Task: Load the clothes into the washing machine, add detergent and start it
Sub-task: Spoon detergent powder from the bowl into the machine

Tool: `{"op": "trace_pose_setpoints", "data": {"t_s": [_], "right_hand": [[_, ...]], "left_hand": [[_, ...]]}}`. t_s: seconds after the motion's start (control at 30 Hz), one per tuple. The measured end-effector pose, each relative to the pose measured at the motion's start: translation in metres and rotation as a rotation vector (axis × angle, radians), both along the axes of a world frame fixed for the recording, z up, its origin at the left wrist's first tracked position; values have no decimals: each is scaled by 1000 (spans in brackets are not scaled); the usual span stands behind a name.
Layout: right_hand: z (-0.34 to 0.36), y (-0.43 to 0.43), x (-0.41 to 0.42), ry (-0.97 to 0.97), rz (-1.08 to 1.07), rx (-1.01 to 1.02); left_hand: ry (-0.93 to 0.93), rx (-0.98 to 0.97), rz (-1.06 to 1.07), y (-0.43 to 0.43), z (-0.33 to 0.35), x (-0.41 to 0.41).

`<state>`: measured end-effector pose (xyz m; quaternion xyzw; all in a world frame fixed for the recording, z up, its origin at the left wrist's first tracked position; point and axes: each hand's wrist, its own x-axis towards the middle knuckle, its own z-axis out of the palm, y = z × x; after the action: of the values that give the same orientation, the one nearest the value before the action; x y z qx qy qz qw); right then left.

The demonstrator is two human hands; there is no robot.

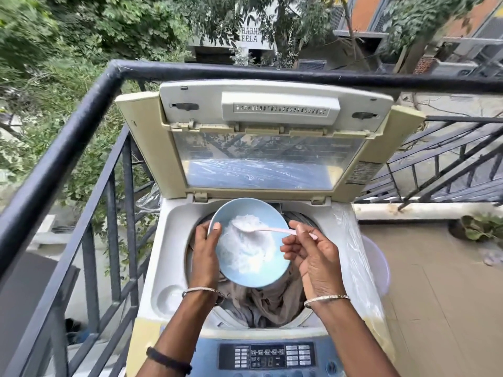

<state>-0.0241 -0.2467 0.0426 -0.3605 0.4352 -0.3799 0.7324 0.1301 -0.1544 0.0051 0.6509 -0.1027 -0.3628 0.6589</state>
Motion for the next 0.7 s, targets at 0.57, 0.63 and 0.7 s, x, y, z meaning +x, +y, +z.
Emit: {"op": "trace_pose_setpoints", "data": {"t_s": [0.57, 0.63, 0.7], "right_hand": [[-13, -5, -9, 40, -10, -106], [-15, -12, -12, 20, -28, -66], [-17, -24, -15, 19, -50, -60]], "left_hand": [[158, 113, 175, 2, -35, 5], [198, 130, 205, 6, -41, 8], [204, 148, 215, 10, -44, 11]]}}
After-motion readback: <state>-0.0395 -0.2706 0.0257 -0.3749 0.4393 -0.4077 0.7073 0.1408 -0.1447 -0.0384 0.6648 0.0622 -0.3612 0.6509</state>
